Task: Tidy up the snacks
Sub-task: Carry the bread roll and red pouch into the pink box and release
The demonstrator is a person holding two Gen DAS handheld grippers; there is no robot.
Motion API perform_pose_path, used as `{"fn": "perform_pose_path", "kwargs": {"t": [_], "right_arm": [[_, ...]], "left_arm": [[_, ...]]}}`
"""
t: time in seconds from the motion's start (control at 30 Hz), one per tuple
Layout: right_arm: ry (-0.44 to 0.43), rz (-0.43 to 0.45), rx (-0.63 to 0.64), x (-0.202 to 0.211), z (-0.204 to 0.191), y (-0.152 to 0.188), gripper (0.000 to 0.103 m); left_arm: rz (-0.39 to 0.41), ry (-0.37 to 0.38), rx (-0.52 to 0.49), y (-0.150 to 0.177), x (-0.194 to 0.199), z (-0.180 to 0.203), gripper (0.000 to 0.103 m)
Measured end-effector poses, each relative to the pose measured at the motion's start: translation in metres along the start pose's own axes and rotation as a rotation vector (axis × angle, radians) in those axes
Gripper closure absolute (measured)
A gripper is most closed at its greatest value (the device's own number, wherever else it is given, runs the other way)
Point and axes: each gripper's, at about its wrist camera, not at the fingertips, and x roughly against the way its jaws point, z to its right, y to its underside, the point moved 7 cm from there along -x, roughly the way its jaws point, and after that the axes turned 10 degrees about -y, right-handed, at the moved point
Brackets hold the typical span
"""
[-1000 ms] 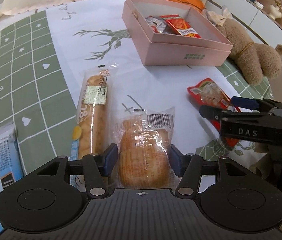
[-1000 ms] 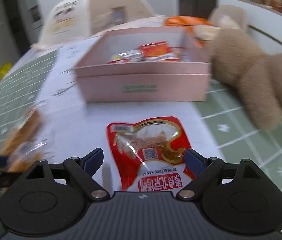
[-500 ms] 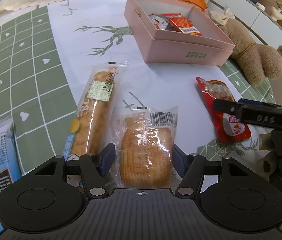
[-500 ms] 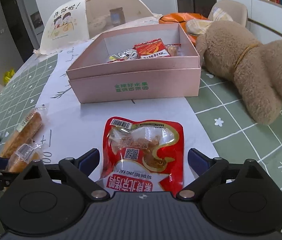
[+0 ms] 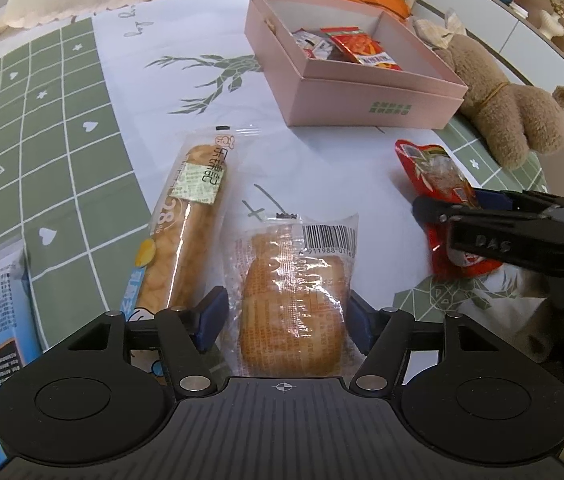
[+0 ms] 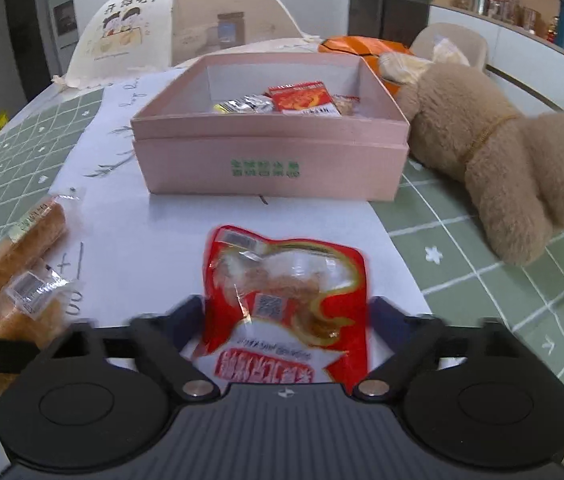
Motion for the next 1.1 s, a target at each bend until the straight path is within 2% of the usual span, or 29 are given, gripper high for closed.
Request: {"fn": "perform_pose_path", "kwargs": {"t": [0.17, 0.3, 0.5, 0.6, 0.67, 0.73, 0.8, 0.93, 1.03, 1.07, 1.1], "right_arm": [[-0.08, 0.026, -0.028, 0.017, -0.003, -0.006, 0.045], [-0.199, 0.034, -0.117, 0.028, -0.005, -0.005, 0.045], [-0.113, 0.004, -0.026, 0.036, -0.013, 0.005, 0.045], [-0.07, -0.008, 0.014, 0.045, -0.01, 0.007, 0.045], [-0.048, -0.009, 0.032, 0.055, -0.006, 0.006, 0.045], [-0.034, 0.016, 0.039, 0.074, -0.001, -0.002, 0.045], [-0.049, 0.072, 0.044, 0.097, 0.003, -0.021, 0.045], [-0.066, 0.244, 0.088, 0.142, 0.004, -0.092, 0.044], [-0.088, 0.324, 0.093, 0.152, 0.003, -0.156, 0.043], [-0.097, 0.34, 0.095, 0.149, 0.003, -0.175, 0.037], [-0.101, 0.339, 0.095, 0.141, 0.004, -0.193, 0.023]], "left_arm": [[0.001, -0.002, -0.007, 0.0, 0.0, 0.0, 0.036], [0.0, 0.0, -0.014, 0.001, 0.0, 0.0, 0.035], [-0.022, 0.022, -0.025, 0.004, 0.004, 0.007, 0.039], [0.012, 0.038, -0.043, 0.006, 0.013, 0.013, 0.046], [0.049, 0.083, -0.027, 0.0, 0.029, 0.017, 0.047], [0.12, 0.143, -0.002, -0.02, 0.054, 0.019, 0.047], [0.24, 0.197, 0.005, -0.06, 0.088, 0.021, 0.047], [0.419, 0.245, -0.037, -0.15, 0.143, 0.032, 0.046], [0.469, 0.311, -0.012, -0.223, 0.161, 0.04, 0.043], [0.454, 0.336, 0.02, -0.243, 0.157, 0.042, 0.043], [0.399, 0.346, 0.052, -0.263, 0.143, 0.042, 0.044]]}}
